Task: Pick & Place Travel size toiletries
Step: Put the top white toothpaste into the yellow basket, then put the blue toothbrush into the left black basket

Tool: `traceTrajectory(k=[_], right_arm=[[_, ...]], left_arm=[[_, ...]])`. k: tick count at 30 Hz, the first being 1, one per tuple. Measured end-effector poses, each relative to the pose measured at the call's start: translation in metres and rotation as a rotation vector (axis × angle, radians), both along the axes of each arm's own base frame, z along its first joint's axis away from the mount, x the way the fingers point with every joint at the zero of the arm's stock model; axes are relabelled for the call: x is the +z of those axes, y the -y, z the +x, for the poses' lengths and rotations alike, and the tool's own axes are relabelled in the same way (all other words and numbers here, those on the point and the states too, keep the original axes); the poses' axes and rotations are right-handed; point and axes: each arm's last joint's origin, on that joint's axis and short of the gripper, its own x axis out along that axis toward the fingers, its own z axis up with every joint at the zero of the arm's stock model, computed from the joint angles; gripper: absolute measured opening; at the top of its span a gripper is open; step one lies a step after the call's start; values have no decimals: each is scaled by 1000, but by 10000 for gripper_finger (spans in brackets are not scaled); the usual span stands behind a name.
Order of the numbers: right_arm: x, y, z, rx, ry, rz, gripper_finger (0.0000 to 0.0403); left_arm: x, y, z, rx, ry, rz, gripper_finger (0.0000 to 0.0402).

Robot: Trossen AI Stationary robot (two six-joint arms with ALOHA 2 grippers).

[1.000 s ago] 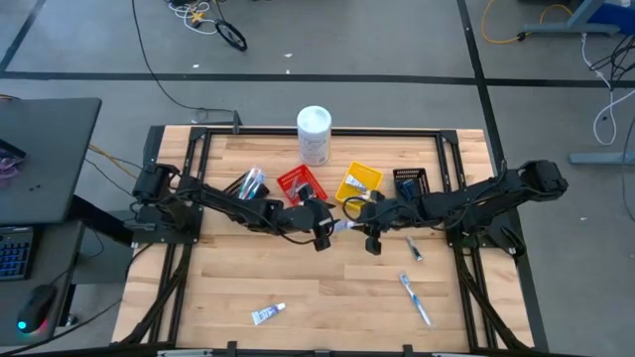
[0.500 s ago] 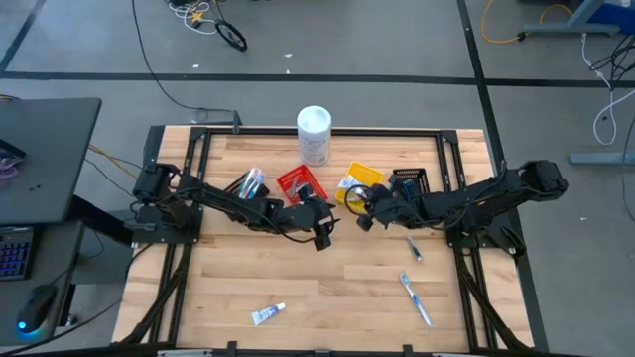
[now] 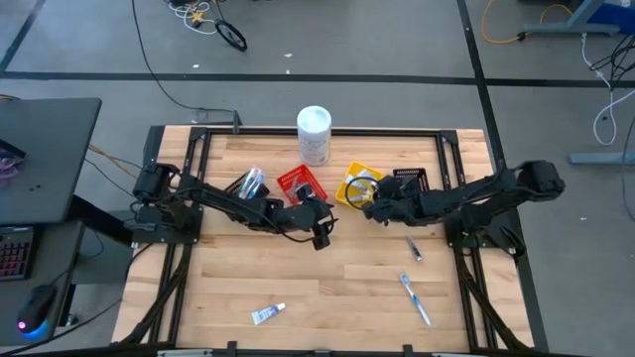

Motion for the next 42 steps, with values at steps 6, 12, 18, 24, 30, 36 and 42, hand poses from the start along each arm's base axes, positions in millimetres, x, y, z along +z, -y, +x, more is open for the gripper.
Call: traceTrajectory(k=[6,12,18,24,30,36,42], right_arm=[[-18,4,-2,44,43,21,71],[-20,5,-2,55,87,9,71],[-17,10,1,67,99,-15,83],[-20,16,2,108,78,41,124],[-24,17,6,132,99,76,146],[-13,13,19,321,216,102,148],[4,6,32,603,407,159,149]], left_arm=[[0,0,0,0,0,0,197],[0,0,0,0,-4,0,197],[0,0,0,2,-2,-3,197],[0,0,0,9,4,-16,197],[0,0,0,9,3,-16,197],[0,0,0,23,15,-42,197],[0,0,0,23,15,-42,197]])
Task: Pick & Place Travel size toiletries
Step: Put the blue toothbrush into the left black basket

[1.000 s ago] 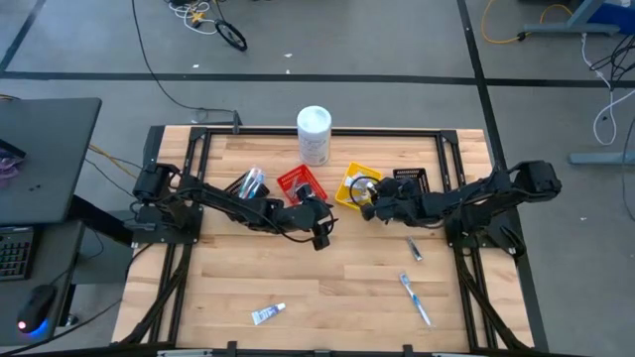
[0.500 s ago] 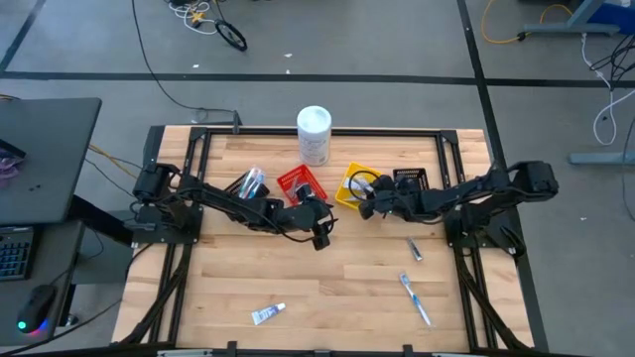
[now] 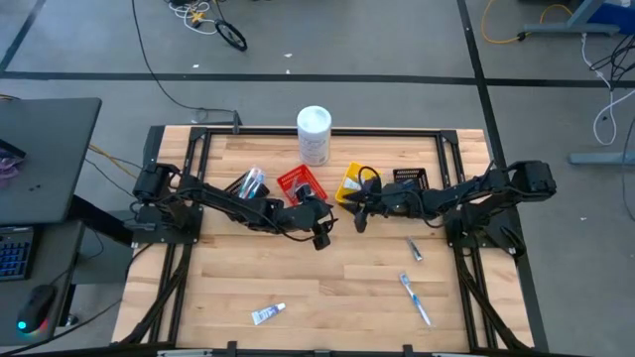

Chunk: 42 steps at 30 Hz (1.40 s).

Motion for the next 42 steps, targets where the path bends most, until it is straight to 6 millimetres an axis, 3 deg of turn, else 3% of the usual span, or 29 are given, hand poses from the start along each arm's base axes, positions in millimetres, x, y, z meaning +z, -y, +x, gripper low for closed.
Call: traceTrajectory(k=[7,15,25,29,34,42], right_arm=[[6,-10,3,243,67,50,149],[6,-36,2,365,60,44,149],[5,-96,-12,383,53,3,149],[3,-124,-23,414,45,67,149],[-15,-156,-37,379,-4,72,149],[-41,-188,-48,329,24,70,149]], left_arm=[[-1,3,0,-73,-6,-43,197],[-1,21,-1,-163,-1,-150,197],[-10,77,-22,-215,-97,-196,197],[-14,100,-35,-183,-124,-192,196],[-16,124,-50,-151,-115,-175,196],[-15,154,-68,-149,-78,-225,196]])
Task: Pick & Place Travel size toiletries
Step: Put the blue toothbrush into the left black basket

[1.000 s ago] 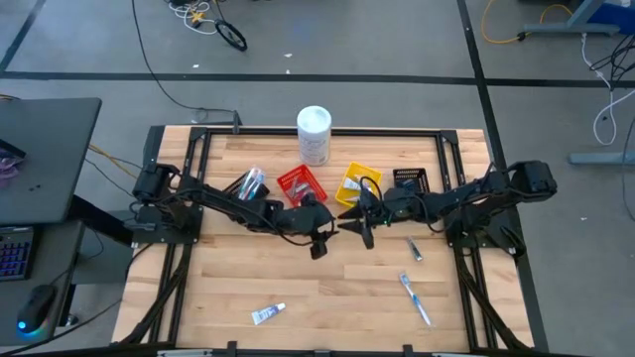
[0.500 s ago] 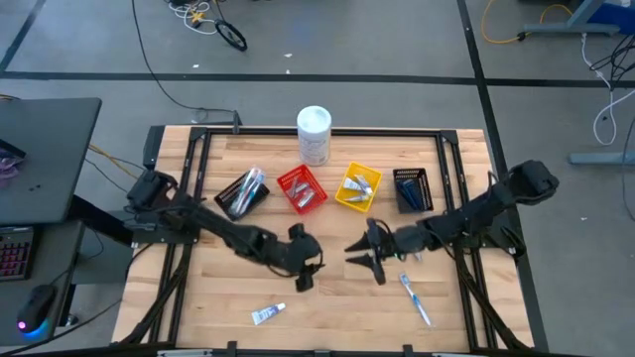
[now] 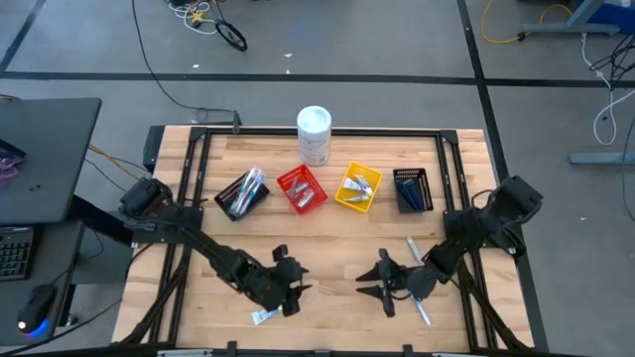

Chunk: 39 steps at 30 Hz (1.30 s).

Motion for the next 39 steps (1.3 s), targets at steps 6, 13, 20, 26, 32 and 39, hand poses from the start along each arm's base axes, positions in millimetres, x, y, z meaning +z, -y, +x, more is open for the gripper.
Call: traceTrajectory(k=[6,13,20,26,32,39], right_arm=[[-10,-12,-2,3,47,26,145],[-13,-17,-4,15,59,82,144],[-13,-18,-5,23,61,77,144],[-12,-17,-3,16,69,54,144],[-11,-14,0,27,88,13,144],[-10,-11,3,21,96,-19,144]], left_arm=[[0,26,-19,-47,4,-61,196],[-3,57,-50,-73,-8,-91,196],[-21,82,-76,-107,-21,-39,196],[-43,90,-84,-129,-55,63,196],[-50,85,-80,-108,-88,79,196],[-51,76,-71,-130,-124,131,196]])
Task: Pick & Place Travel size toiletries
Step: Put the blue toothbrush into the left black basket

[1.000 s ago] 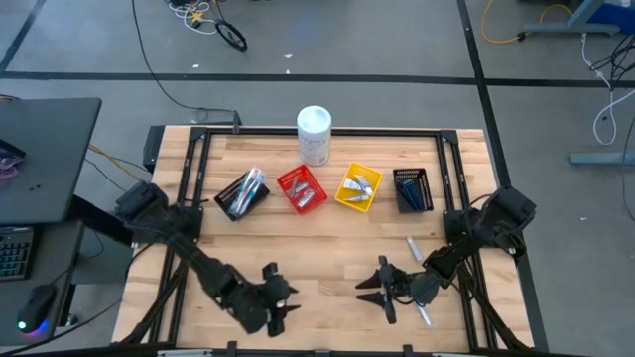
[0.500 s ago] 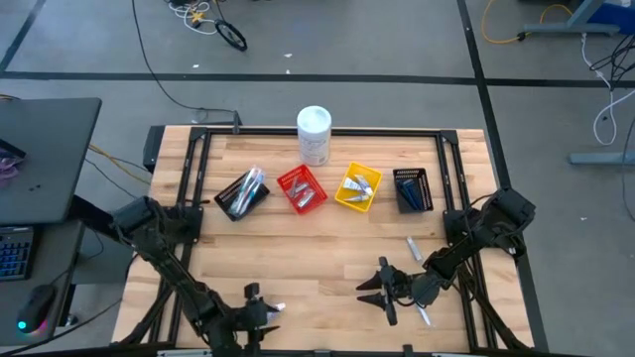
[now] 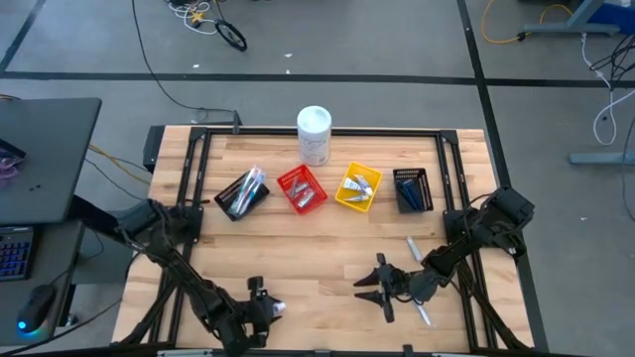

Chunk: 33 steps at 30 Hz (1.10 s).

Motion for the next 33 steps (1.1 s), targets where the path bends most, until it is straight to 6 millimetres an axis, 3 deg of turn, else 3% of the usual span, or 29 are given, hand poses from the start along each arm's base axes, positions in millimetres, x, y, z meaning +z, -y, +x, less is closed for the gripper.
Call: traceTrajectory(k=[5,10,13,18,22,26,30,33], right_arm=[[6,0,1,20,31,-55,144],[40,-6,-4,75,130,-181,144],[62,-9,-8,104,73,-210,144],[84,-12,-21,87,-345,-264,144],[94,-12,-31,-9,-711,-115,144],[79,-20,-43,-58,-1025,59,144],[55,-25,-53,-147,-1270,66,144],[41,-28,-55,-189,-1330,23,144]], left_arm=[[0,-8,9,15,1,23,196],[0,-12,16,20,-14,-15,196],[0,-14,18,21,-22,-18,196],[0,-13,18,3,-23,1,196],[0,-14,18,6,-22,2,196],[0,-15,20,12,-21,3,196],[1,-17,21,24,-13,10,196],[1,-18,23,22,-14,17,196]])
